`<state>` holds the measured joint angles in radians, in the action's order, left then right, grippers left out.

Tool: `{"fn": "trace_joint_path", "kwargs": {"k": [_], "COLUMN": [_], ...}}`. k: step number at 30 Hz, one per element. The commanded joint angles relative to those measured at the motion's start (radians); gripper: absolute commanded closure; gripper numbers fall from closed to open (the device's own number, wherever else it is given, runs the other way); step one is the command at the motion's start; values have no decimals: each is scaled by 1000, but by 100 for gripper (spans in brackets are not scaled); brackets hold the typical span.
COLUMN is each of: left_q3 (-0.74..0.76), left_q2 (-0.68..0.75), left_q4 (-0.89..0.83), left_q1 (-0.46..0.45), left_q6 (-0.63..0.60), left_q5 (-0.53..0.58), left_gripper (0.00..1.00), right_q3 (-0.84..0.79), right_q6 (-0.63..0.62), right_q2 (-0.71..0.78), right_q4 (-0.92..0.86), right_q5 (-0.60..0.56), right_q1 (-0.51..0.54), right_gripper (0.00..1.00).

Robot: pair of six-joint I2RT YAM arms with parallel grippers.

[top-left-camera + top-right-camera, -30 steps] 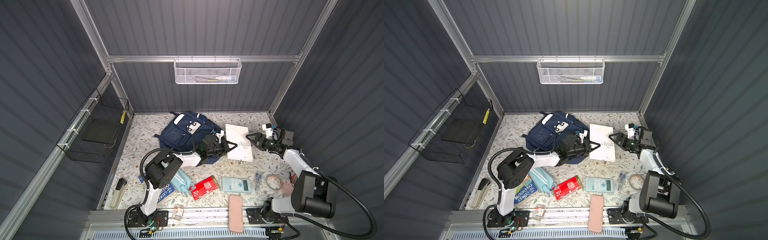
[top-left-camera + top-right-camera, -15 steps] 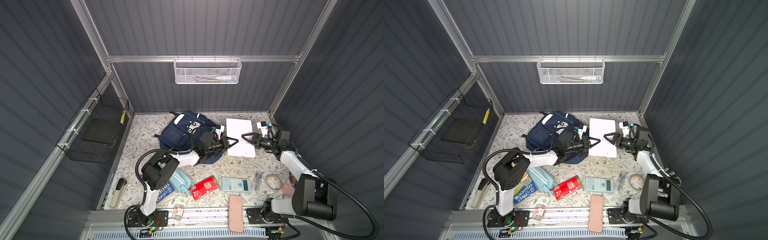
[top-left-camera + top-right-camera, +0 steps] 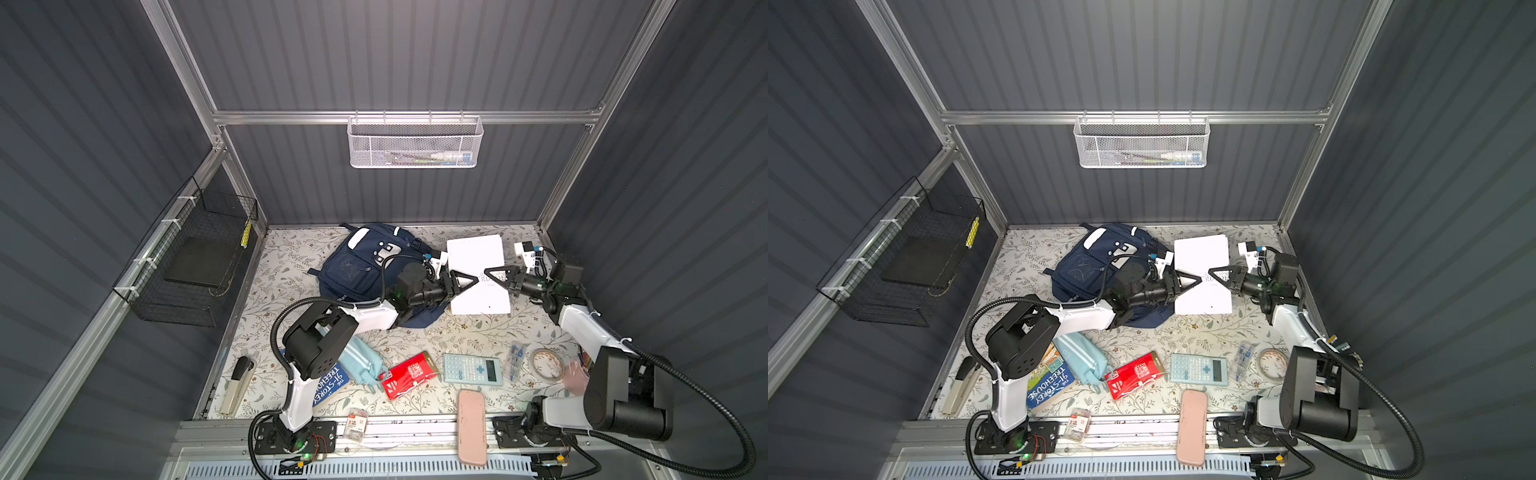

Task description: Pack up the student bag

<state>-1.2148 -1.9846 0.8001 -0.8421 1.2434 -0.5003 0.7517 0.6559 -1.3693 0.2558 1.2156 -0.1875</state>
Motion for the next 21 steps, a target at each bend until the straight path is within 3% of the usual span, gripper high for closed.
{"fn": "trace_joint_path", "kwargs": {"k": [1,8,10,13,21], "left_q3": [17,18,-83,-188,-358], "left_q2": [121,296,262,160,-20], "left_q4": [-230,-715,-944,-1097,-1192], "left_q1": [20,80,80,79,45], "left_q6": [-152,-474,-642,-825,-1031], "left_q5": [102,425,594,742,818], "left_gripper": [14,13,20,31,24], "right_q3": [-13,-16,-24,-20,-33], "right_q6": [-19,-57,-64,-72,-94], "right_q2": [50,146,177,188,190], "right_q4": [48,-93,-151,-181,-217], "right_q5": [-54,-212,-289,-285,-294], "right_q1": [-5,-43,-71,-87,-90], "right_gripper": [100,100,100,100,100]}}
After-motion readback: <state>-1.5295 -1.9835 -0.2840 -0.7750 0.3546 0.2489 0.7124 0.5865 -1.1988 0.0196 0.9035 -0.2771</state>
